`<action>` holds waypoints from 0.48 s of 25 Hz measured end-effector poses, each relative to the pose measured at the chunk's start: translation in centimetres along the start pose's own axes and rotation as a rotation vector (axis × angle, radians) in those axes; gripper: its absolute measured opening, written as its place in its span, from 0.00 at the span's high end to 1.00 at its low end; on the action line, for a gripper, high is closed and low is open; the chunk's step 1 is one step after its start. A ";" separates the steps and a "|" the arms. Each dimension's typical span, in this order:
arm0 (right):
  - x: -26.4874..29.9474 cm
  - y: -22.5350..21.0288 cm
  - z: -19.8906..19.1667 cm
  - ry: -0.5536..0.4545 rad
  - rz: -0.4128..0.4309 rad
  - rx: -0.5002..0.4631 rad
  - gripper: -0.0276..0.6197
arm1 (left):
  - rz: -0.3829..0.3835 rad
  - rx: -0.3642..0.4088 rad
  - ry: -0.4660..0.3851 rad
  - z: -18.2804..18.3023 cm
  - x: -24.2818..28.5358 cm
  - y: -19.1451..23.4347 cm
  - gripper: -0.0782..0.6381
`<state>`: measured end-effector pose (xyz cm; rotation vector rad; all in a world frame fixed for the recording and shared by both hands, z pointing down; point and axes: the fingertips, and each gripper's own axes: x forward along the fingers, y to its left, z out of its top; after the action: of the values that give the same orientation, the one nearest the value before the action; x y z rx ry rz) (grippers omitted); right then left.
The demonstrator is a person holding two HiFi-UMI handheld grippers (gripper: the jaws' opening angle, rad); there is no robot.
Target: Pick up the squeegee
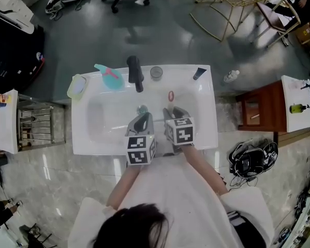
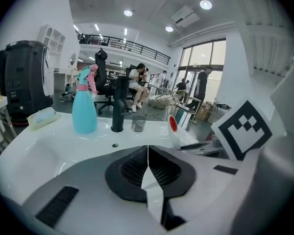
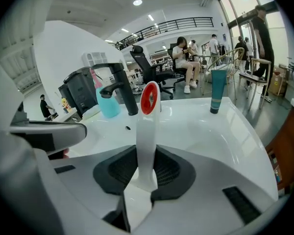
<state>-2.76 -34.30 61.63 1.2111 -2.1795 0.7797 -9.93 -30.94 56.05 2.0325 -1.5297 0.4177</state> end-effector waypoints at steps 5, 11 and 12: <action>-2.7 0.2 2.3 -0.087 0.002 -0.030 0.80 | -0.006 0.003 -0.027 0.3 -0.6 -1.3 0.85; -5.2 -0.3 4.5 -0.157 0.005 -0.056 0.80 | -0.020 0.017 -0.086 2.0 -1.8 -2.9 0.85; -5.6 -0.4 4.7 -0.167 0.002 -0.055 0.80 | -0.022 0.020 -0.095 2.2 -2.0 -3.2 0.85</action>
<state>-0.58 -34.58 54.66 1.2864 -2.3202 0.6350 -7.71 -30.14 52.39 2.1102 -1.5633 0.3334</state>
